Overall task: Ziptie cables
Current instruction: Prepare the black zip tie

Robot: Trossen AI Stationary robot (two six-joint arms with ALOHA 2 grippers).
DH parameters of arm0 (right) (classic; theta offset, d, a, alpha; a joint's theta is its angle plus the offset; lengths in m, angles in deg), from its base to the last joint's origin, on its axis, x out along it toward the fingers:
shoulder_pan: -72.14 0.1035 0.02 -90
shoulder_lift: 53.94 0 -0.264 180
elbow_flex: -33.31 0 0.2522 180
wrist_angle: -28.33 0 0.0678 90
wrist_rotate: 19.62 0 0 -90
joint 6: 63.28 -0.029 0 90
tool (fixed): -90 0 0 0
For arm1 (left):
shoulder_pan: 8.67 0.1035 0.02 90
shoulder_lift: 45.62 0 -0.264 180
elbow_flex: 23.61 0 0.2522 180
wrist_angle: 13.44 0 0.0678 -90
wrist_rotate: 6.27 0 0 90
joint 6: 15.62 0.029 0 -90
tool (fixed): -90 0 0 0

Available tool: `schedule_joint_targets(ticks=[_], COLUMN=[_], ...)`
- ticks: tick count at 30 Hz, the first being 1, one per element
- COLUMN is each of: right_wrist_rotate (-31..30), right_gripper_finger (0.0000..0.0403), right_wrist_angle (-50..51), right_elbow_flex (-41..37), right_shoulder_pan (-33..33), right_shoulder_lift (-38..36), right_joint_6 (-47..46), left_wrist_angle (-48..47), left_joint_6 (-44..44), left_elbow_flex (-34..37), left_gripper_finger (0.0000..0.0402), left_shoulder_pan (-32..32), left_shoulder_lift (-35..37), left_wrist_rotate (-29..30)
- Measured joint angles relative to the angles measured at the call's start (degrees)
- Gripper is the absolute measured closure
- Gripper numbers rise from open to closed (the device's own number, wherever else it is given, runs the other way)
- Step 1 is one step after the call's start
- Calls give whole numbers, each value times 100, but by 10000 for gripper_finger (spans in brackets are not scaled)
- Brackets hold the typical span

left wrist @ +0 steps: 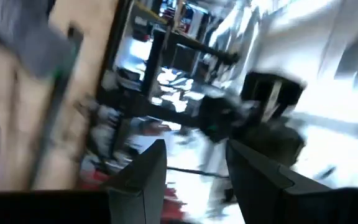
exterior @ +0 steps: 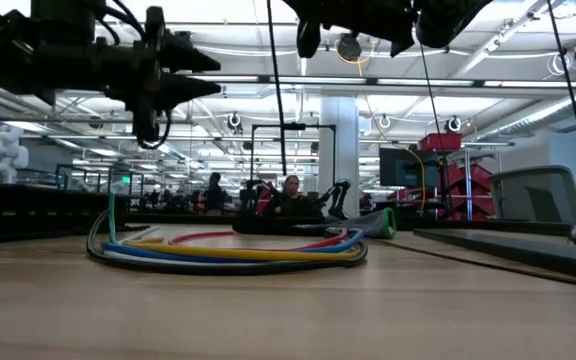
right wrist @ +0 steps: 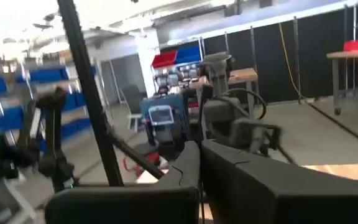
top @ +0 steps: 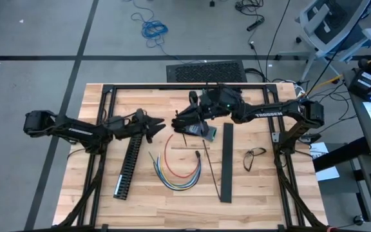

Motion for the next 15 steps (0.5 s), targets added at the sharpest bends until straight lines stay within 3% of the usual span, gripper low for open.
schedule_joint_targets(ticks=[5,10,15], right_wrist_rotate=[-25,-10,-13], right_gripper_finger=[403,403,403], right_wrist_angle=[-4,-4,-33], right_elbow_flex=[264,406,408], right_shoulder_pan=[-81,-73,-75], right_shoulder_lift=[0,0,0], right_joint_6=[-591,-1194,-1946], left_wrist_angle=[-6,-500,-2678], left_joint_6=[4025,7676,11206], left_elbow_flex=[-6,-381,-1388], left_gripper_finger=[239,239,239], left_shoulder_pan=[17,-367,-1005], left_shoulder_lift=[0,2,40], left_wrist_rotate=[-907,-1158,-810])
